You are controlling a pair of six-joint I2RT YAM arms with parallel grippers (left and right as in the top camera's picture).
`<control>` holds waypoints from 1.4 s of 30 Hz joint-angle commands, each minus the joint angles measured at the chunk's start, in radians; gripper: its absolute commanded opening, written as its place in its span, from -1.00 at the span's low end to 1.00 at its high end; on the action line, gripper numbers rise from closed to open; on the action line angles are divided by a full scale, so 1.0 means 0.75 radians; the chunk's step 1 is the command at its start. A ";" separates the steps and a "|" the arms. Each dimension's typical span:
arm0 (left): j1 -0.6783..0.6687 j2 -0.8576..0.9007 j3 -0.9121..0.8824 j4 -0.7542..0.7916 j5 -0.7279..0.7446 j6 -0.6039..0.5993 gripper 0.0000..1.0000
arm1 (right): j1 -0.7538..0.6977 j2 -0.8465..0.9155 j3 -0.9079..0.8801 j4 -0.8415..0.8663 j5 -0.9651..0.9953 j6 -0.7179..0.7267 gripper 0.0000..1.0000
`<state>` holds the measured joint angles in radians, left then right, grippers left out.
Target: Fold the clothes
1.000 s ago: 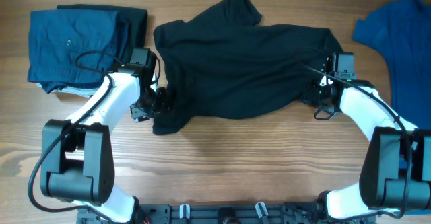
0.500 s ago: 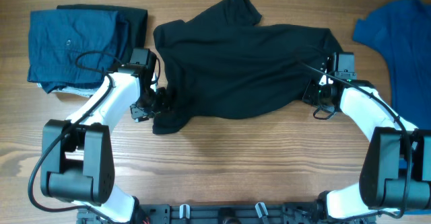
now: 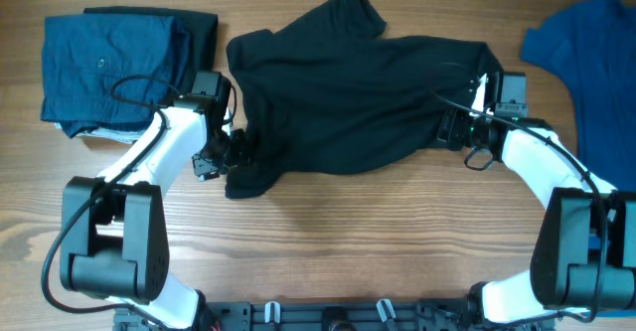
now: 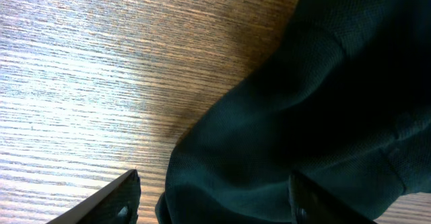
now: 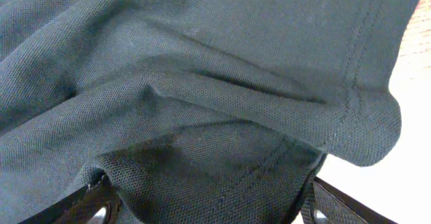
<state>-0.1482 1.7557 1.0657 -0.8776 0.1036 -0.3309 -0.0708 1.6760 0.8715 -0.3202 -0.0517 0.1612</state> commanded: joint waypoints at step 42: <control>0.010 0.009 -0.011 0.050 0.016 0.012 0.62 | -0.001 0.005 0.009 0.335 -0.012 -0.042 0.99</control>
<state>-0.1482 1.7557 1.0657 -0.8444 0.1036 -0.3309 -0.0708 1.6760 0.8715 -0.0692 -0.0517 0.1436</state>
